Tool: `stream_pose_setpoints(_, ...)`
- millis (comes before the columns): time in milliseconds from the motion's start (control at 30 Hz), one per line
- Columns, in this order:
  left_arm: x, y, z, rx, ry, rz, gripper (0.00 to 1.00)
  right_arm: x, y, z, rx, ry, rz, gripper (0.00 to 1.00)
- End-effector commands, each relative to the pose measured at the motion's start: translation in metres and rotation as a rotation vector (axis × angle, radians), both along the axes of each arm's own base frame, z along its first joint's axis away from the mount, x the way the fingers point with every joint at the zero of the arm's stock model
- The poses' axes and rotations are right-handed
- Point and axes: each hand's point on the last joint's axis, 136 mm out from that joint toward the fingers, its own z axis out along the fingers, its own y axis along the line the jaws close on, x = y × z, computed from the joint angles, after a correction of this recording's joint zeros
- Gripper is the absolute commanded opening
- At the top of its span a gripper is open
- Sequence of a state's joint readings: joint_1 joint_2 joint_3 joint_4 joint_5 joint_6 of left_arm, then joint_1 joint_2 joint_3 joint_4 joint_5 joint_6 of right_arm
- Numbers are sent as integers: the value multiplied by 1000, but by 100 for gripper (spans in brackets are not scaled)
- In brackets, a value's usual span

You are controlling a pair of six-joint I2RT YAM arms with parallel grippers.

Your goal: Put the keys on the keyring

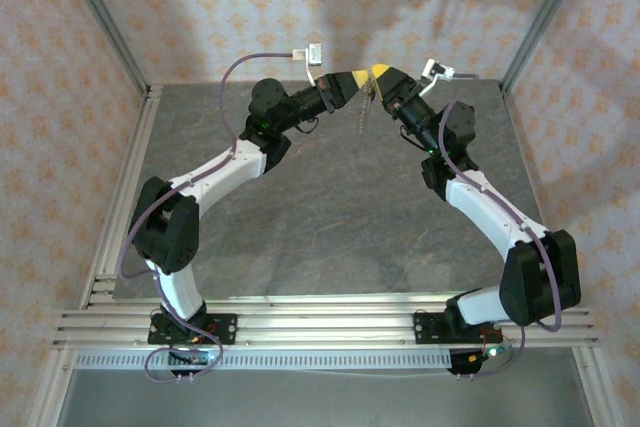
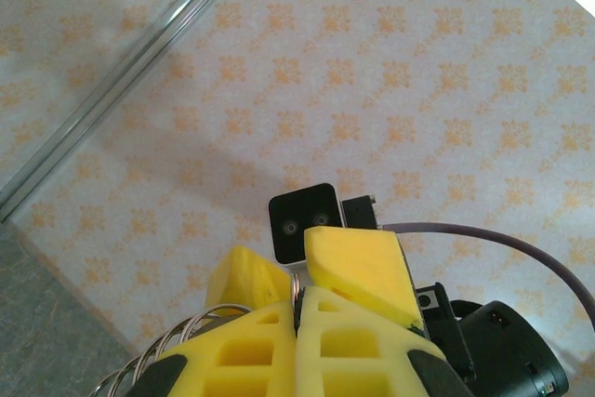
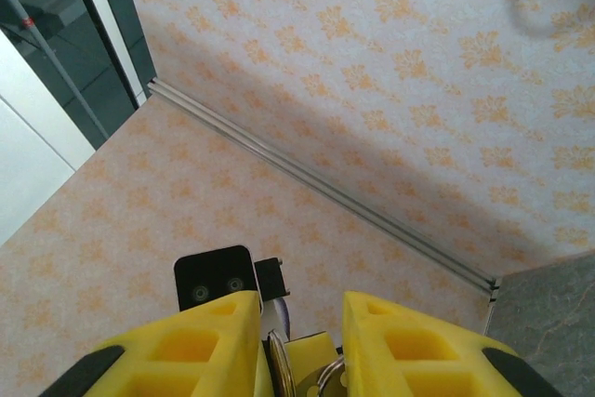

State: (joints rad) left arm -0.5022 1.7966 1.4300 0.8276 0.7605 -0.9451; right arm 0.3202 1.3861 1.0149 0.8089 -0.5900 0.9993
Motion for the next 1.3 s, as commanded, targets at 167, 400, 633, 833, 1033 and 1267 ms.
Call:
stream_pose_setpoints(167,-6,6,19,-46,-62,13,0,-8,4,24,22,-76,23,20)
stream_pose_setpoints(400,-5,5,18,-44,-60,12,0,-8,7,25,13,-77,39,20)
stream_pose_setpoints(633,-4,4,16,-39,-56,10,0,-7,13,25,-4,-72,58,15)
stream_pose_setpoints(833,-4,4,16,-37,-55,11,0,-7,14,23,-20,-70,57,0)
stream_pose_setpoints(1033,-1,7,16,8,-55,20,1,-7,15,24,-89,-78,46,0)
stream_pose_setpoints(1267,7,33,28,91,-104,8,35,-3,-1,34,-162,-91,85,0)
